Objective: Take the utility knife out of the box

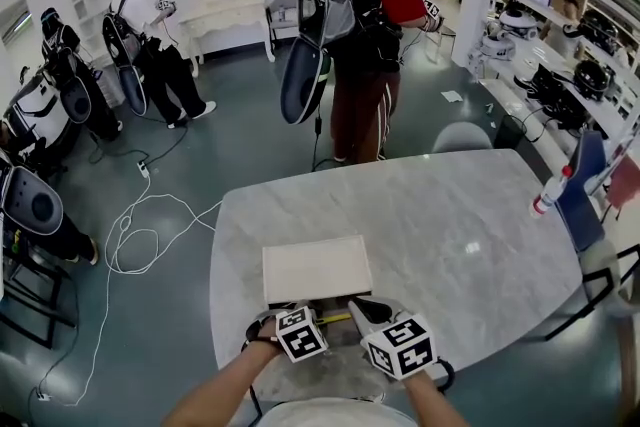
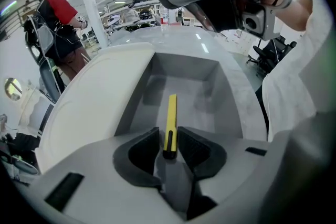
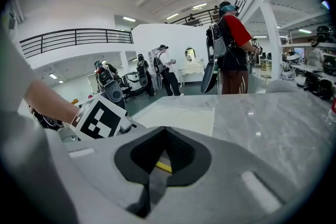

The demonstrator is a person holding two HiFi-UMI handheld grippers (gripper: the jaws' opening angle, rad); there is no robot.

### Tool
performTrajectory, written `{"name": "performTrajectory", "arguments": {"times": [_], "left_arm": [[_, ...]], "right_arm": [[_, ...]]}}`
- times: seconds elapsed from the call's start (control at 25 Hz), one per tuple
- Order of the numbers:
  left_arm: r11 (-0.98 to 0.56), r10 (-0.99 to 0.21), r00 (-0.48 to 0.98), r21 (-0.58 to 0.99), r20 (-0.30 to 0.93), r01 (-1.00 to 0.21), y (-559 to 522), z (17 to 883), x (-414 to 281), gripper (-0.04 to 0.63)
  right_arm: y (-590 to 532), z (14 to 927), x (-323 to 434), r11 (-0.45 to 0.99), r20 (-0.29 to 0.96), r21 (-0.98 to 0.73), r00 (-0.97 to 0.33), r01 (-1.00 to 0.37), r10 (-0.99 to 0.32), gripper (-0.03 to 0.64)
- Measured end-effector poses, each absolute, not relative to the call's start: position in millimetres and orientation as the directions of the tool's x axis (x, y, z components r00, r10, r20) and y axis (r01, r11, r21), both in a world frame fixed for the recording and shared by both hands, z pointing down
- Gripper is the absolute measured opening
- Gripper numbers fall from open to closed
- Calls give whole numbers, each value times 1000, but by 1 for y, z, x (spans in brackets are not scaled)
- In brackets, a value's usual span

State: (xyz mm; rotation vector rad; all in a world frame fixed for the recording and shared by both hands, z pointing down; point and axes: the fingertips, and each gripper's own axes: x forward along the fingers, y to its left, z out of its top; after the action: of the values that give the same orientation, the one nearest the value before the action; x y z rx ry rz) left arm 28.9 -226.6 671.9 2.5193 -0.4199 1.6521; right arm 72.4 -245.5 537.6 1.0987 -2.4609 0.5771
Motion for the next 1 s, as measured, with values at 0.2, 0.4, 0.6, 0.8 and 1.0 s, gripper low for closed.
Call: {"name": "performTrajectory", "arguments": {"times": [0.2,0.4,0.6,0.8,1.0], "left_arm": [[-957,-167,373,-59,913,-283,-230,672,37,100],[-959,-157,376,-50,913,-280,-227,671,29,74],[-956,-175,376,-65,910,-286,-224,672,28,64],[-953,-187,374,-75,908,-295,-224,670,34,63],[-947,-207,372,-90,905,-308,-224,669,30,61]], "right_arm": [[-250,539,81,605,499,-215,-619,-767,-607,5],[-248,538,72,599,501,-219,-616,-770,-608,5],[-244,538,71,599,500,-220,-616,-770,-608,5],[-240,536,76,600,498,-222,-618,-769,-608,5],[-236,535,73,600,498,-222,-618,-769,-608,5]]}}
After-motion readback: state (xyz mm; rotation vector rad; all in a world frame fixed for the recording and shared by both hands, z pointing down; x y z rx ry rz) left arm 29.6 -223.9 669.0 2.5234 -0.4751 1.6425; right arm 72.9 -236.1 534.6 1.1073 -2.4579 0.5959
